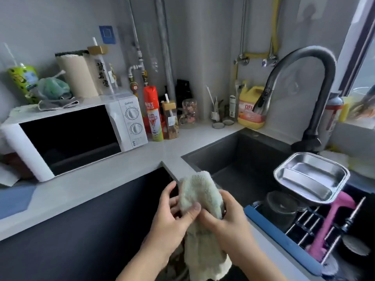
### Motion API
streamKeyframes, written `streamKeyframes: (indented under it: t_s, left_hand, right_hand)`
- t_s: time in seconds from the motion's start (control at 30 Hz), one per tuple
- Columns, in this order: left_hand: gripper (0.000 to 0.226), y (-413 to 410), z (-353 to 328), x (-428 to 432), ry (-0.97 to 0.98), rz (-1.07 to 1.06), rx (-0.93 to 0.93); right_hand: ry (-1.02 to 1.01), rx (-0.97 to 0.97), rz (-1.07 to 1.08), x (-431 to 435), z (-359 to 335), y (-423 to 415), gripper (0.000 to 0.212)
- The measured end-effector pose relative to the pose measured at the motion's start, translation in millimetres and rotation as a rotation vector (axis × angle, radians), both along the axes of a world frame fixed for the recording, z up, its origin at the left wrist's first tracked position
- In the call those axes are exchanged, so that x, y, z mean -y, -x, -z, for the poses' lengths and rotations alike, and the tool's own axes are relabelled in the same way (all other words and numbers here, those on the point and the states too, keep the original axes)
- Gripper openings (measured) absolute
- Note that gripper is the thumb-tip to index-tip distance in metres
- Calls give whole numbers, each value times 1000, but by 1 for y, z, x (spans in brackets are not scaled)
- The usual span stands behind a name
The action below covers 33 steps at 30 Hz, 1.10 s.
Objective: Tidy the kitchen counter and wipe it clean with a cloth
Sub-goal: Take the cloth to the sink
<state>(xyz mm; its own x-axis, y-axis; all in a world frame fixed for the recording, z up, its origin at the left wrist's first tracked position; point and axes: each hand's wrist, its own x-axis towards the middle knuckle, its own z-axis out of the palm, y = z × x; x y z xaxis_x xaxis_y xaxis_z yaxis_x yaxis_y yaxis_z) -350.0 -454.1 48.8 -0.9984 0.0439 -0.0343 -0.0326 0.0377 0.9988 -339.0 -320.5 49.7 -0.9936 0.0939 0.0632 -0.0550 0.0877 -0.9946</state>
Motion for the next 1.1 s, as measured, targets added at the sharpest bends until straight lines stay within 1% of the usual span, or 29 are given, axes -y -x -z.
streamKeyframes:
  t_s: [0.1,0.13,0.17,0.2,0.27,0.37,0.43,0.47,0.5,0.57,0.63,0.67,0.73,0.77,0.83,0.9,0.93,1.0,1.1]
  left_hand:
    - [69,35,1,-17,-284,248,230]
    - [70,47,2,-20,-372,275,269]
    - [71,59,6,-23,-417,268,290]
    - [65,73,8,-27,-433,243,302]
    - [51,102,14,-35,-393,185,290]
    - [44,150,22,-43,-247,119,251]
    - [40,182,22,-41,-179,89,206]
    - [39,199,22,-38,-163,110,193]
    - [38,215,23,-33,-177,163,201]
    - [40,243,26,-23,-287,334,293]
    - [47,270,30,-11,-363,455,370]
    - [46,285,32,-7,-372,462,375]
    - [38,319,38,-5,-342,390,342]
    - [31,338,41,-6,-296,343,313]
    - [23,379,48,-10,-196,270,267]
    - [24,419,55,-15,-118,220,231]
    - [25,439,59,-18,-86,202,217]
    - [26,477,66,-26,-48,193,206]
    - [33,523,66,-48,-78,234,207]
  right_hand:
    - [16,-25,119,-8,-6,41,27]
    - [17,-21,144,-9,-6,52,29]
    - [12,-18,166,-11,-6,63,30]
    - [0,-15,188,-13,-5,73,31]
    - [-13,8,231,-17,-1,96,30]
    - [27,87,291,-21,4,129,33]
    - [182,177,230,-21,7,147,37]
    - [278,237,169,-19,7,158,33]
    - [349,278,121,-16,6,169,26]
    - [392,275,146,-10,9,197,14]
    - [418,245,220,-1,10,230,14]
    - [438,236,236,3,10,248,16]
    - [467,250,254,11,10,284,21]
    - [452,268,260,14,11,302,22]
    - [340,303,290,14,16,334,28]
    - [209,324,339,12,21,359,35]
    - [181,334,365,12,26,368,39]
    - [172,371,407,11,39,377,50]
    - [169,408,454,9,63,378,48]
